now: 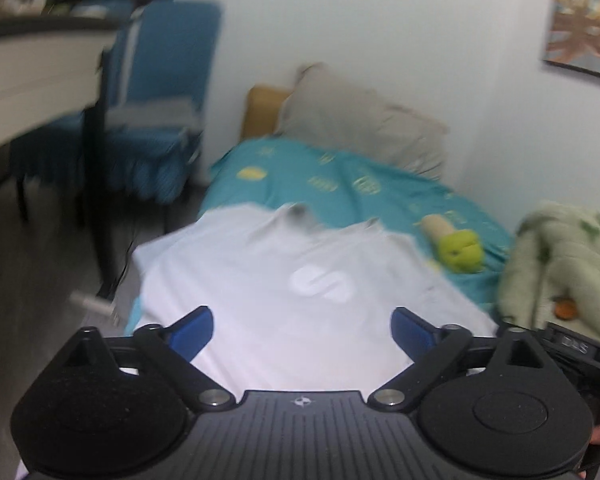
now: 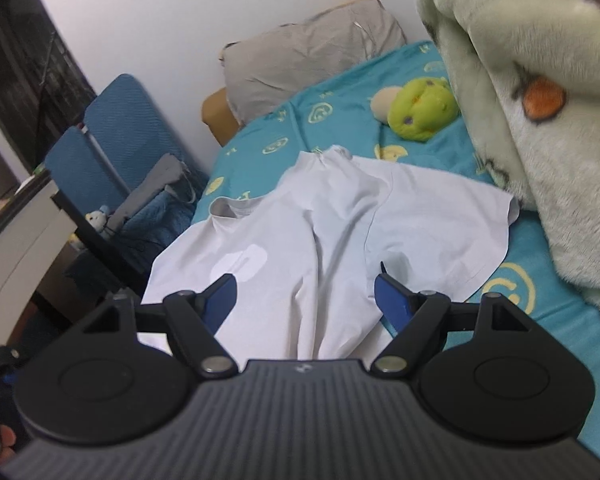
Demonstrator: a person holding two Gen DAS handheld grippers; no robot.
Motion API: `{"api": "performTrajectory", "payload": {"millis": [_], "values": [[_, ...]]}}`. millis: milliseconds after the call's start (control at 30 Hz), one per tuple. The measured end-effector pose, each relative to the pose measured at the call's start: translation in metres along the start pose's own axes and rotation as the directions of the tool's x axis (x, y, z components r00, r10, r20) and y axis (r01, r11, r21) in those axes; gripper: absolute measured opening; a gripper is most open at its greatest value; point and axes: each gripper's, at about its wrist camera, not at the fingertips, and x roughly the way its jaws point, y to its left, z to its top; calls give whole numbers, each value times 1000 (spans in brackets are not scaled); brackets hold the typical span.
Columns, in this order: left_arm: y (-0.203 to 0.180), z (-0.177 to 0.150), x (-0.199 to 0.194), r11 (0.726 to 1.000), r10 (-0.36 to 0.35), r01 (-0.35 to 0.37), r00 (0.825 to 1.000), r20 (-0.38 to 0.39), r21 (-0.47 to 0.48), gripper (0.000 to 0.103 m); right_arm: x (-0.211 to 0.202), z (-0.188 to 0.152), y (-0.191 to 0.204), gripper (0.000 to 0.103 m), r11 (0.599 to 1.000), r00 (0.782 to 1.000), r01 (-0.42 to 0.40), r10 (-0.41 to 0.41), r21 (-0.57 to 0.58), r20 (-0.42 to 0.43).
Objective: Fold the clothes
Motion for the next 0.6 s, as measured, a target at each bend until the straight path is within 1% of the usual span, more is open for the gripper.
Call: {"api": "performTrajectory", "payload": {"millis": [67,100,167,200,267,367,467,567,600], "values": [[-10,-2,4,1000,6,-7,1000,23,29,100,-3,-1,6,78,999,1000,-8,8,-40,-1],[-9,-3,4,999,14,-15,1000,28,32,100,-4,-2,8,78,998,1000,-12,12,-60,-1],[-4,-6,4,999,26,-27,999,35,29,100,4,-4,19,78,994,998,-50,47,-93,-35],[5,-7,4,999,28,-29,999,34,14,100,9,-5,24,78,992,997,-70,64,-109,-53],[28,-8,4,999,33,-32,999,32,-20,100,27,-4,43,78,984,993,-86,72,-156,-95],[58,-3,6,996,56,-53,998,34,-76,100,62,5,78,78,966,982,-131,96,-222,-162],[81,4,9,989,99,-91,993,61,-116,100,111,18,130,78,929,967,-192,124,-315,-223],[104,2,19,976,149,-137,987,58,-171,100,173,26,196,78,868,951,-252,141,-427,-275],[112,0,23,970,160,-148,986,52,-192,100,193,26,220,78,838,947,-270,141,-474,-290]]}}
